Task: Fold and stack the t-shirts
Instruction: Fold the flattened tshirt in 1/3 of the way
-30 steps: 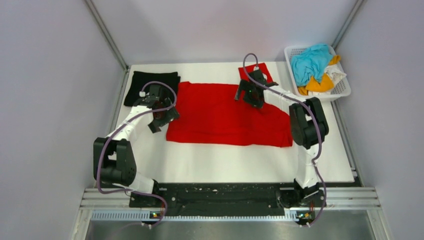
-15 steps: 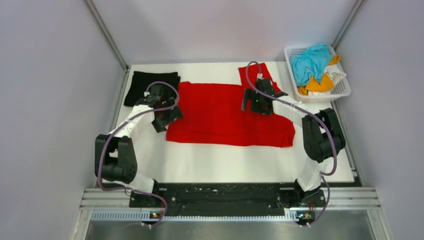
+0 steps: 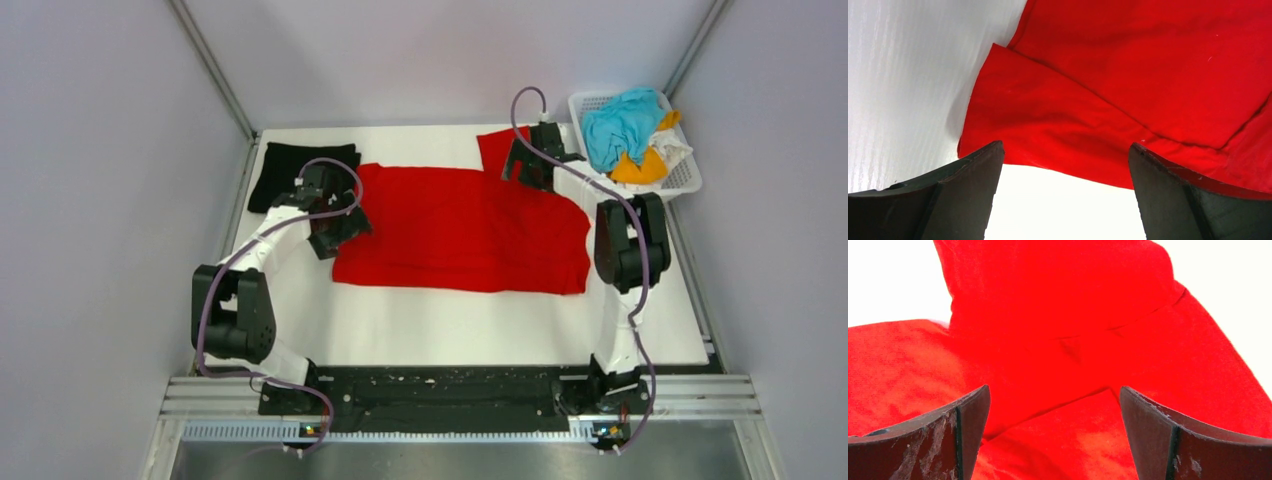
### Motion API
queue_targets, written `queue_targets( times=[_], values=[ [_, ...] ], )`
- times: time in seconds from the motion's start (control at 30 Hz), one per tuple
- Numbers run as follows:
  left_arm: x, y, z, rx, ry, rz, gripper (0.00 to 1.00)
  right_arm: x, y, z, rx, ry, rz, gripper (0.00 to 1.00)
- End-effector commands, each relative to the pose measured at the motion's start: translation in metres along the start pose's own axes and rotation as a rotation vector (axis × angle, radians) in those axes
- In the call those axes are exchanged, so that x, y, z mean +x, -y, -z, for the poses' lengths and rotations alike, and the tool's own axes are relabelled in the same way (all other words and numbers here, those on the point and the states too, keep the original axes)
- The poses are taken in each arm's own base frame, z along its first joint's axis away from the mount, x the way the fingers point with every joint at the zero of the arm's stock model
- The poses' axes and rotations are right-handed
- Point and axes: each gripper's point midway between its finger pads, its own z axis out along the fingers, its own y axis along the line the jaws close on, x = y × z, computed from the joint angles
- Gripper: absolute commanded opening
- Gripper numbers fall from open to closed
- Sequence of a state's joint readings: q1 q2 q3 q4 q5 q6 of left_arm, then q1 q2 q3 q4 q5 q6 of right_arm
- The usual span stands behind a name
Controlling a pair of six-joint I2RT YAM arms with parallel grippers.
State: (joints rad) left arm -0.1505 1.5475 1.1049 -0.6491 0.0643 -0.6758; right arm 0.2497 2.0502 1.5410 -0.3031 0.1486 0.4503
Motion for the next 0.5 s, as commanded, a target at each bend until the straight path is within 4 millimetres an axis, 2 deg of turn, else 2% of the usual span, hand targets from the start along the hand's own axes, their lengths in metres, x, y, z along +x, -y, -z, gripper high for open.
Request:
queue_targets(
  times=[0.0, 0.07, 0.2, 0.27, 0.33, 0.4, 0.47],
  values=[
    [-0.013, 0.023, 0.009, 0.093, 0.033, -0.047, 0.99, -0.038, -0.018, 0.055, -0.081, 0.107, 0.027, 0.99],
    [-0.011, 0.035, 0.005, 0.147, 0.013, -0.075, 0.99, -0.016, -0.015, 0.077, -0.099, 0.058, 0.007, 0.99],
    [0.000, 0.059, -0.008, 0.227, -0.066, -0.119, 0.99, 0.064, -0.013, 0.117, -0.138, -0.103, 0.002, 0.99],
    [0.004, 0.063, -0.017, 0.236, -0.086, -0.128, 0.99, 0.102, -0.012, 0.135, -0.147, -0.165, 0.026, 0.99],
    [0.007, 0.062, -0.024, 0.231, -0.102, -0.126, 0.99, 0.132, -0.004, 0.149, -0.138, -0.235, 0.007, 0.99],
    [0.010, 0.057, -0.031, 0.215, -0.109, -0.123, 0.99, 0.151, 0.009, 0.156, -0.117, -0.262, -0.013, 0.99],
    [0.015, 0.048, -0.040, 0.192, -0.108, -0.115, 0.99, 0.160, 0.030, 0.151, -0.052, -0.249, -0.013, 0.99]
  ],
)
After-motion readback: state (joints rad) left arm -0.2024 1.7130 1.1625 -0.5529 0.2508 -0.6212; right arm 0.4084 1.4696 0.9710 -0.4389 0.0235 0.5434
